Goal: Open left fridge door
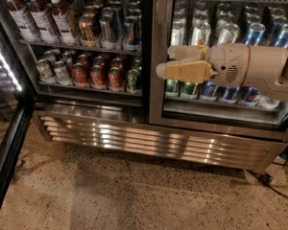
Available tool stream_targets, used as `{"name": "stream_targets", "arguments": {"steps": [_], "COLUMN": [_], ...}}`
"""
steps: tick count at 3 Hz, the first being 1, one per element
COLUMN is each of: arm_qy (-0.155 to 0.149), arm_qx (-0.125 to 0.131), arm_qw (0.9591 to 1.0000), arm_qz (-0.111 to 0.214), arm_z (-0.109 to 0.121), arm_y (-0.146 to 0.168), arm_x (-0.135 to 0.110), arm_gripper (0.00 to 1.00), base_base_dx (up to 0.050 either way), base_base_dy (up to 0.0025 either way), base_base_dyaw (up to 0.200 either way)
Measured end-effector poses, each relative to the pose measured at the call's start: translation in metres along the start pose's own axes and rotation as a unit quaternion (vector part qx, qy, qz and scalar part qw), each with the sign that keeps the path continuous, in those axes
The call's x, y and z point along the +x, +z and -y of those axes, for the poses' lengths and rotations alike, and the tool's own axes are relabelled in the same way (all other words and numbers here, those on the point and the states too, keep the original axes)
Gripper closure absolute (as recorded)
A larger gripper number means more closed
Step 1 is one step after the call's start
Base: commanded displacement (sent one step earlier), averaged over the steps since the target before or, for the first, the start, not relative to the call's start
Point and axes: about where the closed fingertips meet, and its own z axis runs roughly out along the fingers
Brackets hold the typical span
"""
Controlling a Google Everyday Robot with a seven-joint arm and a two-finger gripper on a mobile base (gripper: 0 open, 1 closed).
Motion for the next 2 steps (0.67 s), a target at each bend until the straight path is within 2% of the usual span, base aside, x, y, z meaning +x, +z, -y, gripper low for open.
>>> {"name": "stream_targets", "arguments": {"steps": [2], "arm_qy": [0.000], "arm_qx": [0.000], "arm_qw": [1.0000], "arm_qz": [0.000], "arm_z": [-0.0002], "arm_y": [0.0003], "arm_x": [-0.0001], "arm_gripper": [0.00], "base_base_dx": [0.000], "base_base_dy": [0.00000], "base_base_dyaw": [0.000]}}
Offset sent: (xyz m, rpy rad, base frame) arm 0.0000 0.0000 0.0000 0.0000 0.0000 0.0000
